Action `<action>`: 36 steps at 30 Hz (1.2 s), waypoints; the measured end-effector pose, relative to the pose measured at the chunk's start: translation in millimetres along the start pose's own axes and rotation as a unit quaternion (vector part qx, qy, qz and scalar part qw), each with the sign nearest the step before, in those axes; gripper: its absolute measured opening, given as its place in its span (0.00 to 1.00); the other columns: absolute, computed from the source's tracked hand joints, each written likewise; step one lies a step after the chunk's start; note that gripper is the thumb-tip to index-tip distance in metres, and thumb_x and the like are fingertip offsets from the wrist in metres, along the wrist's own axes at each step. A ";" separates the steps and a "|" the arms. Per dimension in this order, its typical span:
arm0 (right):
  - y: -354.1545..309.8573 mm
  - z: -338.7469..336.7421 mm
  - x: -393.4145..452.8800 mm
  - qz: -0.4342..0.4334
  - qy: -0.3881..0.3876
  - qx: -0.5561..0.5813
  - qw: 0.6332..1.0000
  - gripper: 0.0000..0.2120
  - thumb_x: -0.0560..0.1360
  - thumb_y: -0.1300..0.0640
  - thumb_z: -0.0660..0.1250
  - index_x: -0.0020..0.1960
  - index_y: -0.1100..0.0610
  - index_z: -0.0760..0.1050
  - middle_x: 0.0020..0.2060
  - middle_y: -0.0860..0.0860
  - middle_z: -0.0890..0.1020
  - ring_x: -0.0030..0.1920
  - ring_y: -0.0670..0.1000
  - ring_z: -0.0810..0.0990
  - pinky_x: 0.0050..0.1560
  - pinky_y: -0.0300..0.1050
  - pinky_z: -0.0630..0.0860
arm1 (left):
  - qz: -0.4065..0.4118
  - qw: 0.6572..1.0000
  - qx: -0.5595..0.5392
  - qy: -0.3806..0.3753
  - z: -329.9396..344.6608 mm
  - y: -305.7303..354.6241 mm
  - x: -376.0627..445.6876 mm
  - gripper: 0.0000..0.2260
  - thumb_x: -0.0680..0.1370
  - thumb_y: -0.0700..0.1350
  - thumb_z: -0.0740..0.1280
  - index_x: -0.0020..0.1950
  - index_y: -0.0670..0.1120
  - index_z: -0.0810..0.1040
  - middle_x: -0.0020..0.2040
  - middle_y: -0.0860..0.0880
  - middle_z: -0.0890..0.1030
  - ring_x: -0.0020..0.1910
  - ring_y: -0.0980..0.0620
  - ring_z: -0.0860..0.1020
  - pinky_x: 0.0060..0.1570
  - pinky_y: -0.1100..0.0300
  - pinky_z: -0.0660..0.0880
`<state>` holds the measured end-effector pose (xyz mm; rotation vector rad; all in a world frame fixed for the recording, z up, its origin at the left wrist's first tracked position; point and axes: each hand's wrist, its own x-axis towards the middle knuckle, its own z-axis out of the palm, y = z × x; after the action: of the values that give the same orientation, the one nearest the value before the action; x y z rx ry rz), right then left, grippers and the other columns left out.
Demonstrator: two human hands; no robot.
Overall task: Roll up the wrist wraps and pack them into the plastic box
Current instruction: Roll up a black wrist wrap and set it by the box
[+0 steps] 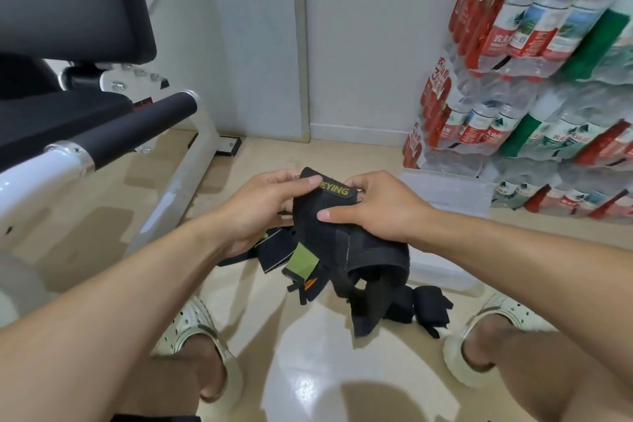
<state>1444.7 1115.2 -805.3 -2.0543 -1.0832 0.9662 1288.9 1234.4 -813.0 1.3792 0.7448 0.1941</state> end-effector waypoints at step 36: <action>8.4 -7.8 6.5 -0.005 -0.016 0.314 0.949 0.11 0.76 0.64 0.73 0.58 0.57 0.82 0.49 0.51 0.88 0.47 0.49 0.88 0.41 0.39 0.83 | 0.035 0.976 -0.171 0.127 5.4 7.3 3.9 0.18 0.83 0.33 0.61 0.67 0.51 0.76 0.46 0.47 0.87 0.35 0.53 0.85 0.30 0.61 0.78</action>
<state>1457.1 1115.4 -809.7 -1.5108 -0.6742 1.1601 1297.2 1233.6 -807.6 1.0615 0.8305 0.5369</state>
